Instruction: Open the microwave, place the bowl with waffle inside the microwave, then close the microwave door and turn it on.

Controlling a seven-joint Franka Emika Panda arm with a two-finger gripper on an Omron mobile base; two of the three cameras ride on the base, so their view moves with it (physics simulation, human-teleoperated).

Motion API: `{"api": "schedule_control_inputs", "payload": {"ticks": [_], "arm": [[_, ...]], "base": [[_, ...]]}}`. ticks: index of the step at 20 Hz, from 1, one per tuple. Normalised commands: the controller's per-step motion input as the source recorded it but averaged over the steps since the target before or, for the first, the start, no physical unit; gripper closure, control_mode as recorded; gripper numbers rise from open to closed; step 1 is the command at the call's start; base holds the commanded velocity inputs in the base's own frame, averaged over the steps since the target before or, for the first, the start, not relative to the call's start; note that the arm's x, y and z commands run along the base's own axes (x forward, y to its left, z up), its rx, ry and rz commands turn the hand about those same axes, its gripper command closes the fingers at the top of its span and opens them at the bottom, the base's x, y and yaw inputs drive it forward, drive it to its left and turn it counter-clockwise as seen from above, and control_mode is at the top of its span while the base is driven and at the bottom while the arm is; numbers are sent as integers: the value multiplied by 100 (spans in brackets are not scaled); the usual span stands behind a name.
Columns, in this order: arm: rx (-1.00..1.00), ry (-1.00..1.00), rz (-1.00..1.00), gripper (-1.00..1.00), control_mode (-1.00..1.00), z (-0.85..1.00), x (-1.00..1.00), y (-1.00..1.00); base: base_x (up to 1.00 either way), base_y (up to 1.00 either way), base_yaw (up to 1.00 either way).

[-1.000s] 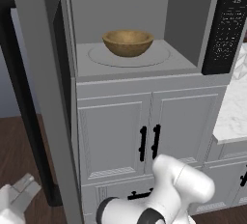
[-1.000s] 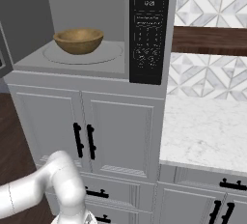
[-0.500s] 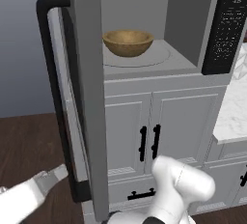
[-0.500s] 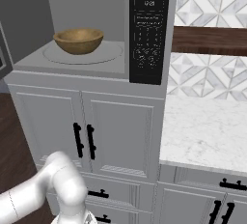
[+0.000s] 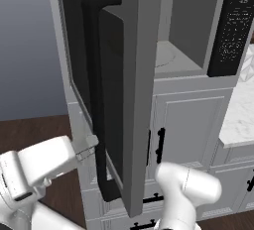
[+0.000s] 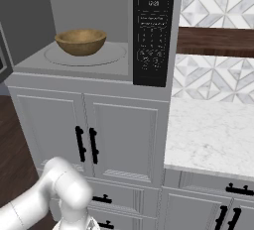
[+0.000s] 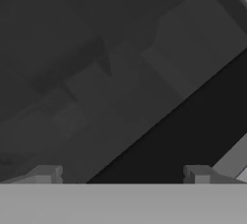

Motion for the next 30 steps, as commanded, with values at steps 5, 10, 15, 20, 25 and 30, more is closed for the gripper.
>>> {"api": "schedule_control_inputs", "payload": {"ticks": [5, 10, 15, 20, 25, 30], "arm": [[1, -4, -1, -100, -100, 5, 14, -42], [1, -5, 0, -100, -100, 5, 50, -38], [17, -3, 0, -100, -100, 3, 69, -34], [33, -4, 0, -100, -100, 0, 72, -59], [31, -11, 0, -100, -100, 0, 61, -56], [17, -15, 0, -100, -100, -1, 73, -48]], "base": [[0, 0, 0], [0, 0, 0], [0, 0, 0], [0, 0, 0], [0, 0, 0], [0, 0, 0]]}}
